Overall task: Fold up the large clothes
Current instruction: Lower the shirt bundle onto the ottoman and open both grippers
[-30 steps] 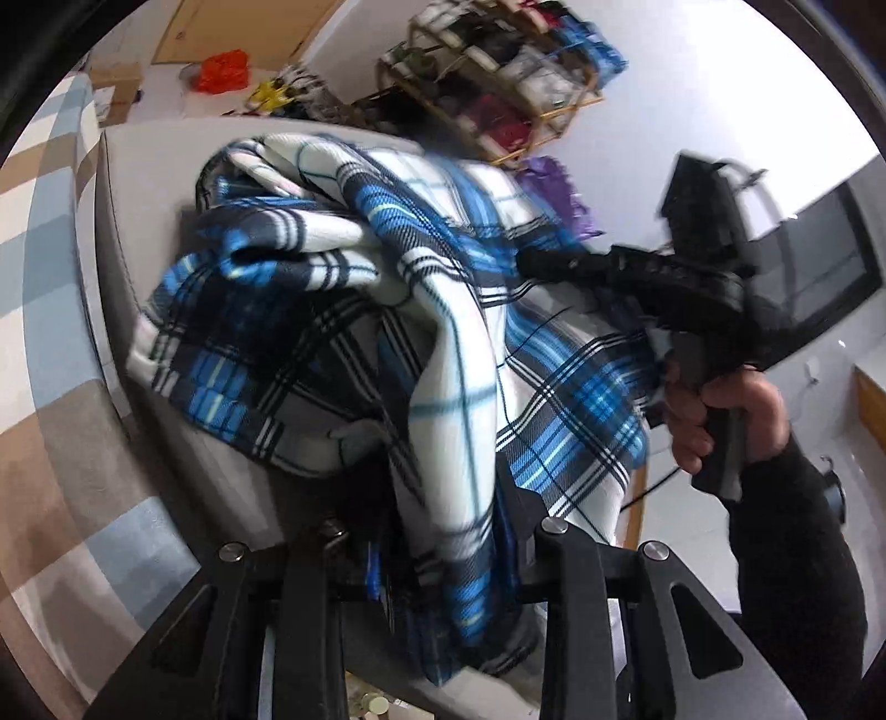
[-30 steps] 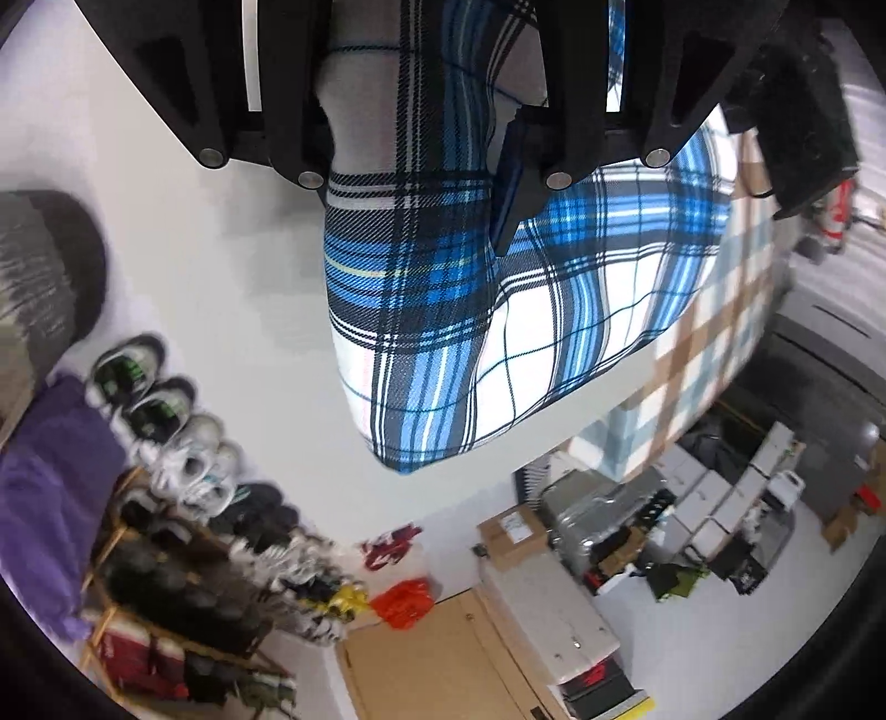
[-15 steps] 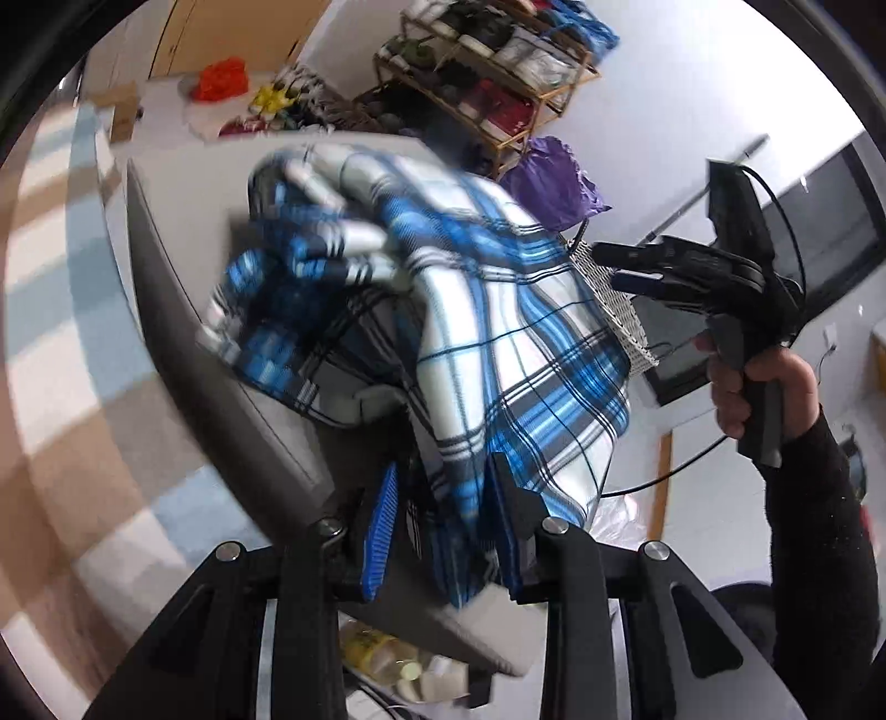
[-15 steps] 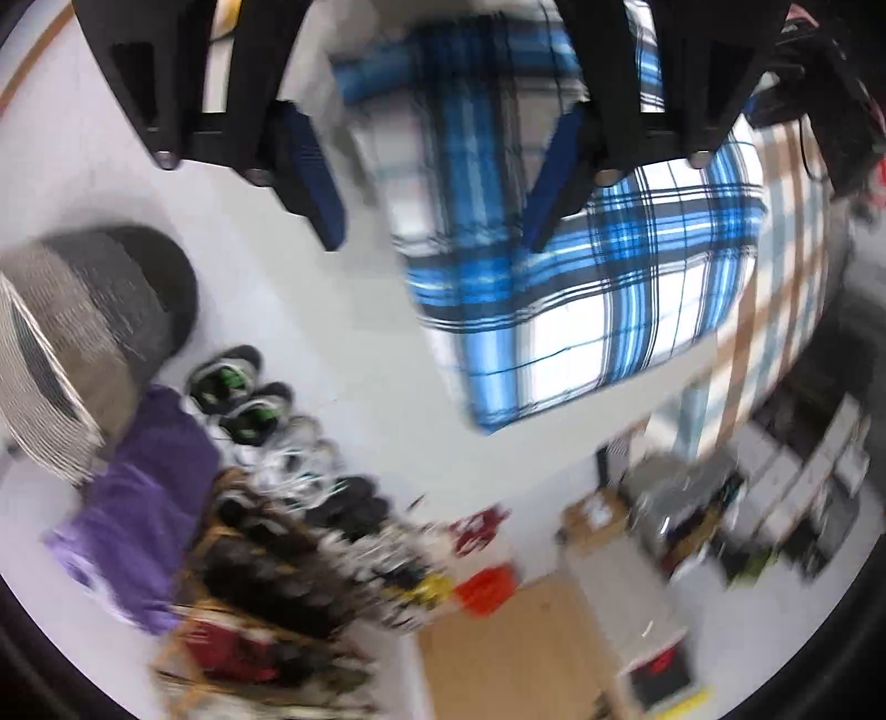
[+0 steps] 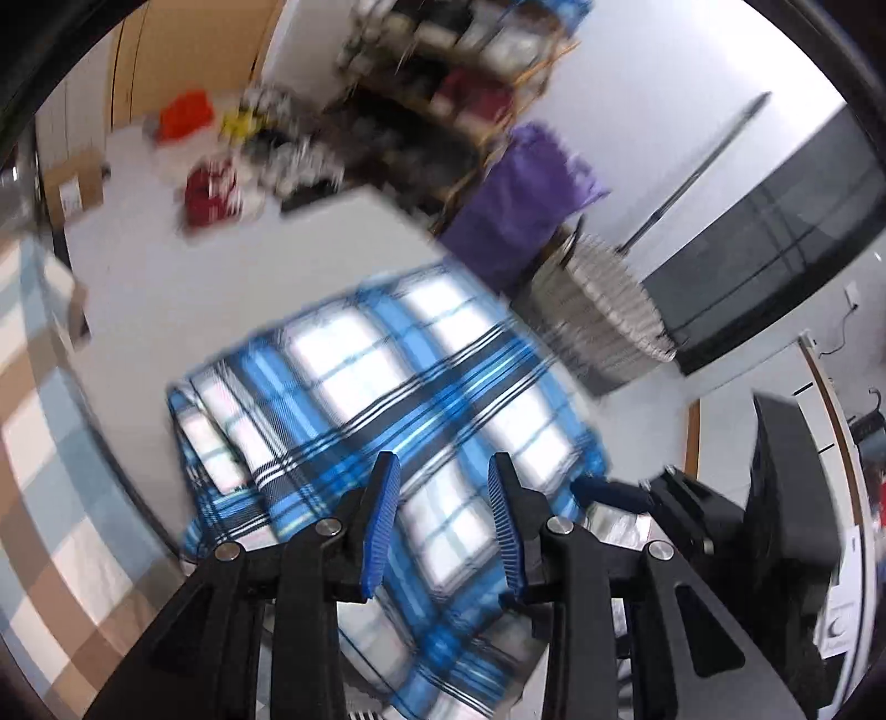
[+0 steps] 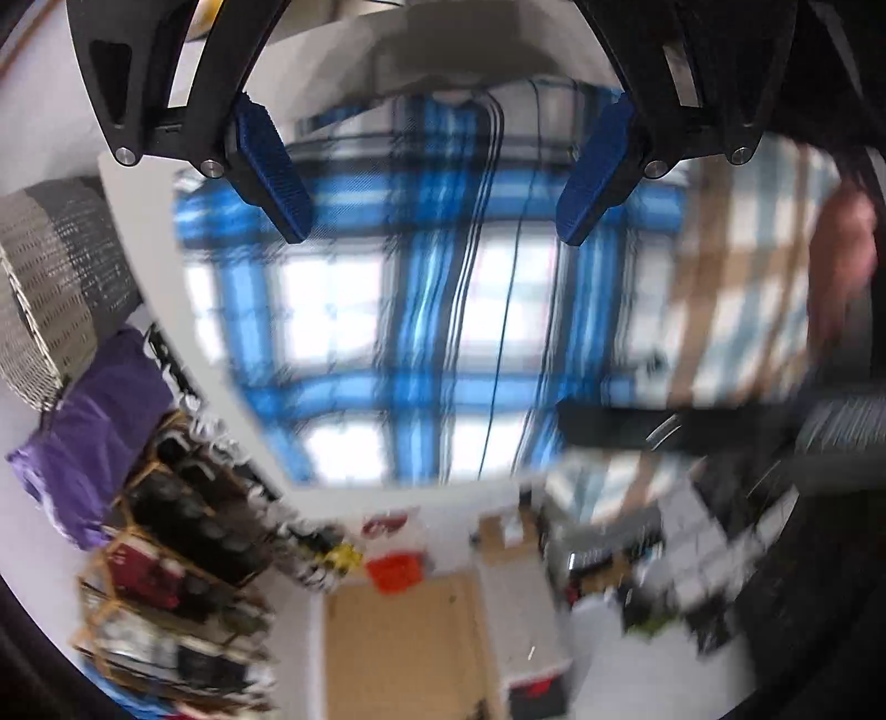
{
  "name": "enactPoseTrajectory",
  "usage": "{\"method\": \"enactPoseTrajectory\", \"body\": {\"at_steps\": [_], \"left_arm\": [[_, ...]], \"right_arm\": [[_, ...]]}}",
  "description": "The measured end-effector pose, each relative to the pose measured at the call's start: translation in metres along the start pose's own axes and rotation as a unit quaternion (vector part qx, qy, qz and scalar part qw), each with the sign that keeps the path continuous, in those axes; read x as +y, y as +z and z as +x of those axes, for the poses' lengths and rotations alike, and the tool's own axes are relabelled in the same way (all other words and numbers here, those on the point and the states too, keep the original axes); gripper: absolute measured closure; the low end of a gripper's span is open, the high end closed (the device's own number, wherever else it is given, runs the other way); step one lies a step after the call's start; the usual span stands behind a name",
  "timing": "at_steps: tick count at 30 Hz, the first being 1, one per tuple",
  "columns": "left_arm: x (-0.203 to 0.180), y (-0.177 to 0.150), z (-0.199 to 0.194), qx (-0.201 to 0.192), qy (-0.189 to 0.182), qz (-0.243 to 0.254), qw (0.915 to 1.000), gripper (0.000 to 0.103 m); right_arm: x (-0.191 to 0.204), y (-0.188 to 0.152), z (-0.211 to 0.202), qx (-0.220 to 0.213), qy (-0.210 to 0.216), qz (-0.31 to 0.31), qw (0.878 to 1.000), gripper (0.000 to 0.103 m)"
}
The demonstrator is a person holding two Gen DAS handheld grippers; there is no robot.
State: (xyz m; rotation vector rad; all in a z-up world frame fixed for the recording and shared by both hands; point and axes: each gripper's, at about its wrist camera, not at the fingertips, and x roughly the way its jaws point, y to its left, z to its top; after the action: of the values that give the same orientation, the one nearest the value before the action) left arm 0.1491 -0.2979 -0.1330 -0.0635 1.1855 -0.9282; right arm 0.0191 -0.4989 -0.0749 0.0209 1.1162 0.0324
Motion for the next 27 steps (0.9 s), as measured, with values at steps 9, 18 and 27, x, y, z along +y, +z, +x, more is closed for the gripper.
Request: {"method": "enactPoseTrajectory", "body": {"at_steps": [9, 18, 27], "left_arm": [[0.047, -0.025, 0.011, 0.009, -0.081, -0.108, 0.9908, 0.084], [0.044, -0.025, -0.001, 0.024, -0.076, -0.100, 0.9918, 0.083], [0.052, -0.027, 0.002, 0.025, -0.094, -0.109, 0.9892, 0.083]], "right_arm": [[-0.018, -0.027, 0.042, 0.109, 0.013, 0.015, 0.994, 0.009], [0.014, -0.003, -0.003, 0.040, 0.079, -0.005, 0.996, 0.010], [0.056, -0.029, 0.035, 0.126, 0.003, -0.085, 0.988, 0.008]]}}
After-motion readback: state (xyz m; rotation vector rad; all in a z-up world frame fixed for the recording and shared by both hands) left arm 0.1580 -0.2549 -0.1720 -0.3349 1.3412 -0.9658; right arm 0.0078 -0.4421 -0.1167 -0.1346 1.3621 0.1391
